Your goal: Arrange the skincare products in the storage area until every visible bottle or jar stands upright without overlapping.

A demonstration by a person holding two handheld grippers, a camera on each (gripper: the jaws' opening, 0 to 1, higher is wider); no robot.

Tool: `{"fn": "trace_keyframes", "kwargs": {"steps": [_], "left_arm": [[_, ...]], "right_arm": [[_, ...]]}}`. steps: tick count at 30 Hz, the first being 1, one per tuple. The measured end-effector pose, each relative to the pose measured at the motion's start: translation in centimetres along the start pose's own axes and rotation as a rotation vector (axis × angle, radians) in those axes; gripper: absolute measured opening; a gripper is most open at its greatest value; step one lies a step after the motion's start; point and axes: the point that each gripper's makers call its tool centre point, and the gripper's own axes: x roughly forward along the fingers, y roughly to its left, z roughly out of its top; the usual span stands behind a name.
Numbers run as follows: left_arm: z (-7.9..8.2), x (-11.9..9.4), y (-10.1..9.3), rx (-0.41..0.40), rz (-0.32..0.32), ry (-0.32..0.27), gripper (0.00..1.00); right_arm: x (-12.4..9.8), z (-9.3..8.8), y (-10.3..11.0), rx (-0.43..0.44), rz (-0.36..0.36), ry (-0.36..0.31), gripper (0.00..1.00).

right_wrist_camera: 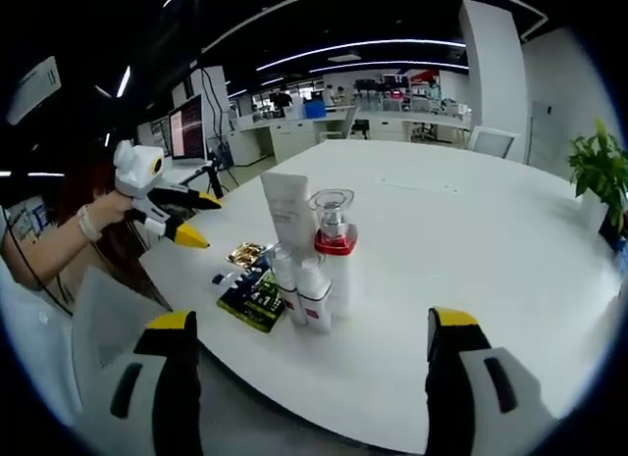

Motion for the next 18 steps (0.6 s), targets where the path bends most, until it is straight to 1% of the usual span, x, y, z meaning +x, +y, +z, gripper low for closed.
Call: {"fn": "trace_keyframes", "kwargs": {"steps": [3,5,8,11,14,18], "left_arm": [[0.1,0.2,-0.1,-0.007,0.004,-0.003,0.70],[0.2,0.5,-0.1,-0.011,0.019,-0.010,0.75],[0.2,0.9,0.1,-0.021,0.046,-0.002,0.82],[0.1,1.2,0.2,-0.028,0.066,-0.001,0.88],[0.0,1.3,0.0,-0.039,0.067,0.002,0.91],[0.4,0.9,-0.3,-0.044,0.080,-0.003,0.95]], "right_arm": [[-0.1,-0.3,0.1,-0.016,0.022,0.011,0.98],[-0.1,-0.4,-0.1,-0.020,0.028,0.012,0.98],[-0.1,-0.3,-0.4,-0.026,0.026,0.003,0.99],[0.1,-0.6,-0.8,-0.042,0.023,0.014,0.99],[0.1,-0.7,-0.8,-0.054,0.031,0.016,0.99],[-0.1,-0.6,-0.9,-0.054,0.040,0.005,0.99]]}}
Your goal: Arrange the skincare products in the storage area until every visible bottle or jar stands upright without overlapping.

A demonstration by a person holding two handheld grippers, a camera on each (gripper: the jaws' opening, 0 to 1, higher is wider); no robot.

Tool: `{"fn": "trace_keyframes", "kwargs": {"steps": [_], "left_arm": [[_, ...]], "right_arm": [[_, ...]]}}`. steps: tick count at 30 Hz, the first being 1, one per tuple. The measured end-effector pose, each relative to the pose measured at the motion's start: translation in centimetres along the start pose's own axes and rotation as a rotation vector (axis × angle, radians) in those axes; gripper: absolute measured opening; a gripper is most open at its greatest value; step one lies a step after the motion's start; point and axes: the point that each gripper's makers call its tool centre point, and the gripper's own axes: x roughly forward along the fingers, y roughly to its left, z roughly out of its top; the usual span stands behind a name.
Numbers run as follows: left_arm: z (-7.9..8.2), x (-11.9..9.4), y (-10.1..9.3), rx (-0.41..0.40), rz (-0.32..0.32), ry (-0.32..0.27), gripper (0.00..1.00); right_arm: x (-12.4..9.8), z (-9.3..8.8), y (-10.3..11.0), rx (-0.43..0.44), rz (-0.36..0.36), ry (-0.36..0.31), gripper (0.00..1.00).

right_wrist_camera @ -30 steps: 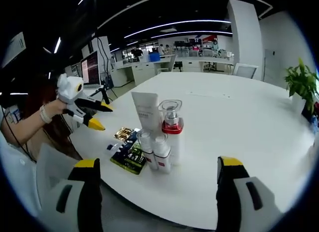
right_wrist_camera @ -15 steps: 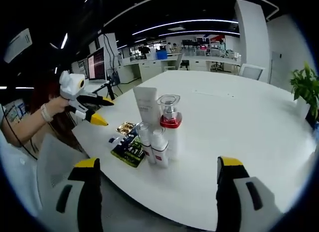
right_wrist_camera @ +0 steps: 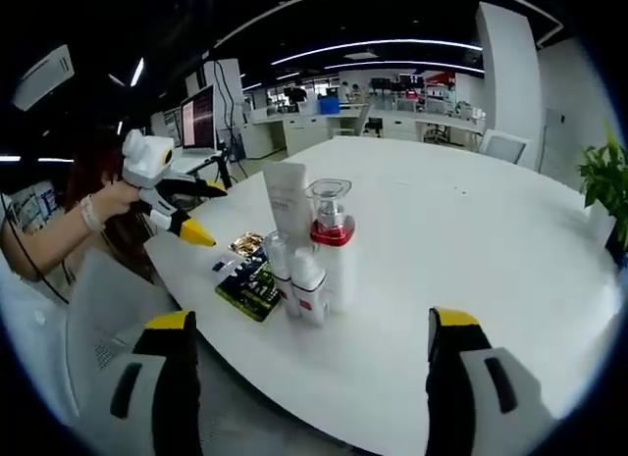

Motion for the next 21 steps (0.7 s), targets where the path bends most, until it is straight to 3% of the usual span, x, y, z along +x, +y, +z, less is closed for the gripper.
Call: {"fn": "trace_keyframes", "kwargs": {"steps": [14,21], "left_arm": [[1.1,-3.1,-0.8,-0.014,0.068,-0.052,0.97],[1.2,-4.4,-1.2,-0.010,0.118,-0.101,0.97]], "right_arm": [[-0.8,-0.2,-0.5,-0.034,-0.001,-0.005,0.99],[-1.1,0.0,-0.6,-0.028,-0.013,-0.049,0.97]]}}
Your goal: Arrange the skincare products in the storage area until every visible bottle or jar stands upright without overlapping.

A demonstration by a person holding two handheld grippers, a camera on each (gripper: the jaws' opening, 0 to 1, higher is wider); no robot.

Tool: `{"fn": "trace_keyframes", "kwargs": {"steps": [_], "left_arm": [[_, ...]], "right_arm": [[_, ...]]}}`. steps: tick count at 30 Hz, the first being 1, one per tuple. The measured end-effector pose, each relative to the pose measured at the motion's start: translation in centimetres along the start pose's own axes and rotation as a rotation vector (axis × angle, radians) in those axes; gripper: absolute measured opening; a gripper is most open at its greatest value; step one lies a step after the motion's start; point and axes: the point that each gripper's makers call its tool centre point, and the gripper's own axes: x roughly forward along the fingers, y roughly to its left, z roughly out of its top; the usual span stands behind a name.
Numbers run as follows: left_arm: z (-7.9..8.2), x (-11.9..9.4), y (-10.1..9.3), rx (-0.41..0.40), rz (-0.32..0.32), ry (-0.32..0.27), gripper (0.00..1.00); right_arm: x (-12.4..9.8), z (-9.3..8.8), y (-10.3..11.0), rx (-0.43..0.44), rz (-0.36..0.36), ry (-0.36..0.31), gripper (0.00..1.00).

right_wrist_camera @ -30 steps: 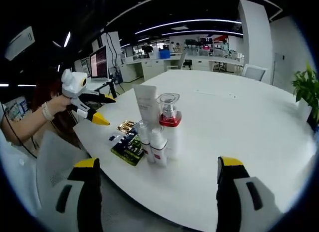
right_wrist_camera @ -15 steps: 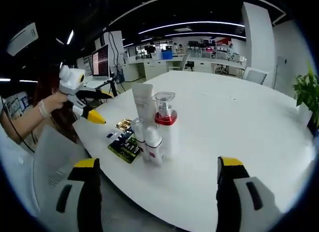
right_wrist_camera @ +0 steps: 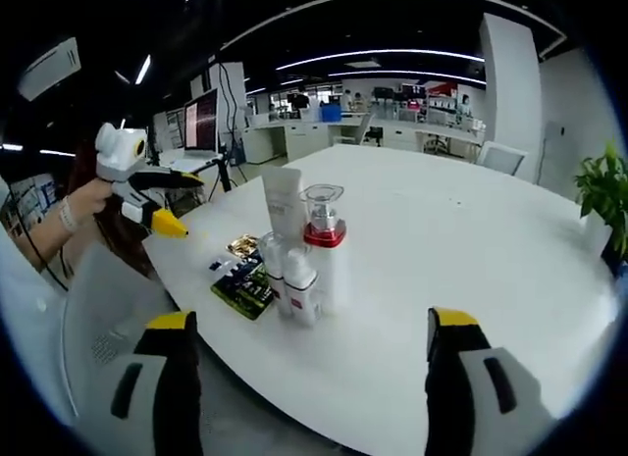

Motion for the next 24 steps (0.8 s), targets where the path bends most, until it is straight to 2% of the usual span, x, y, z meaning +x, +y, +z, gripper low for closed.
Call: {"fn": "trace_keyframes", "kwargs": {"steps": [4,5,8,12,17,20,22,24], "left_arm": [[-1.3,-0.4,-0.2,0.023,0.024,0.040,0.97],[-1.3,-0.5,-0.1,0.017,0.028,0.037,0.97],[-1.0,-0.8,-0.1,-0.040,0.046,-0.021,0.97],[-1.4,-1.0,-0.3,-0.034,0.070,-0.032,0.97],[-1.4,-1.2,-1.7,-0.048,0.058,-0.066,0.97],[-1.7,-1.0,-2.4,-0.051,0.047,-0.067,0.97],[-2.1,-1.0,-2.4,-0.037,0.053,-0.036,0.97],[-1.8,-1.0,-2.1,-0.021,0.071,-0.054,0.97]], "right_arm": [[-0.1,0.1,-0.3,-0.020,-0.016,-0.011,0.97],[-0.1,0.0,-0.4,-0.021,-0.024,-0.011,0.98],[-0.1,0.0,-0.6,-0.009,-0.032,-0.024,0.99],[0.1,-0.5,-0.3,-0.004,-0.029,-0.020,0.99],[0.2,-1.2,0.0,-0.014,-0.028,-0.003,0.99],[0.2,-1.2,-0.1,-0.011,-0.033,-0.007,0.99],[0.2,-1.0,-0.2,-0.016,-0.039,-0.017,0.99],[0.2,-1.0,-0.3,-0.023,-0.040,-0.021,0.99]]}}
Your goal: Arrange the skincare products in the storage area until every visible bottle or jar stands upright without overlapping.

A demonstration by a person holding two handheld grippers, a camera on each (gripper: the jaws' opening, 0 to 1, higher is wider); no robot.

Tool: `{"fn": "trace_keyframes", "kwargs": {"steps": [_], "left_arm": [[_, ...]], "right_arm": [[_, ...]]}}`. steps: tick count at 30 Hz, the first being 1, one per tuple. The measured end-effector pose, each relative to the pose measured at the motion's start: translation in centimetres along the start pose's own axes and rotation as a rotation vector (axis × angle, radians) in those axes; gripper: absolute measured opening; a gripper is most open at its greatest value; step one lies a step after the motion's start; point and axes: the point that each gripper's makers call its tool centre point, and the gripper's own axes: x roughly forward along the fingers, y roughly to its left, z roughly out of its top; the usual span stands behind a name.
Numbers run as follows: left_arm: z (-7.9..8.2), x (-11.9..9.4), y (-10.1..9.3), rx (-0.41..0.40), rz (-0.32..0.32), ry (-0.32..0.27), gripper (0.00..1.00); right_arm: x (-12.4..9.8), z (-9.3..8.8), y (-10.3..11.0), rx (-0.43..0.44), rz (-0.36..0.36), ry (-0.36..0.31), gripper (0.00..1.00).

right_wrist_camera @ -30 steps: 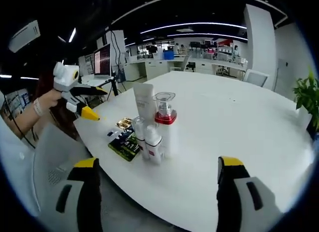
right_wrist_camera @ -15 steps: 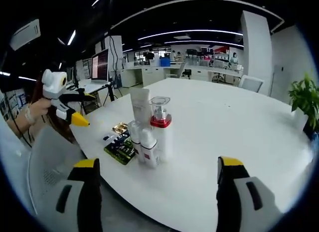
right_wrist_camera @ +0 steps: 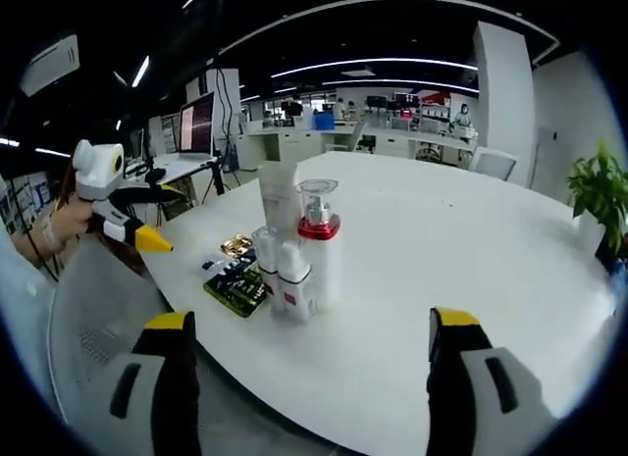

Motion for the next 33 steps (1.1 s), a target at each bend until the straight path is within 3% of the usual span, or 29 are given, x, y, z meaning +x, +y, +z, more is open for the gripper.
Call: {"fn": "trace_keyframes", "kwargs": {"steps": [10,16,33], "left_arm": [[-0.53,-0.07,0.07,-0.018,0.010,0.019,0.97],[-0.64,-0.16,-0.02,0.014,0.020,0.027,0.97],[-0.48,-0.11,-0.09,0.011,0.020,0.031,0.97]], "right_arm": [[0.23,-0.48,-0.10,-0.014,-0.004,0.021,0.99],[0.39,-0.92,0.07,-0.038,-0.001,0.047,0.99],[0.29,-0.82,0.00,-0.028,-0.003,0.039,0.99]]}}
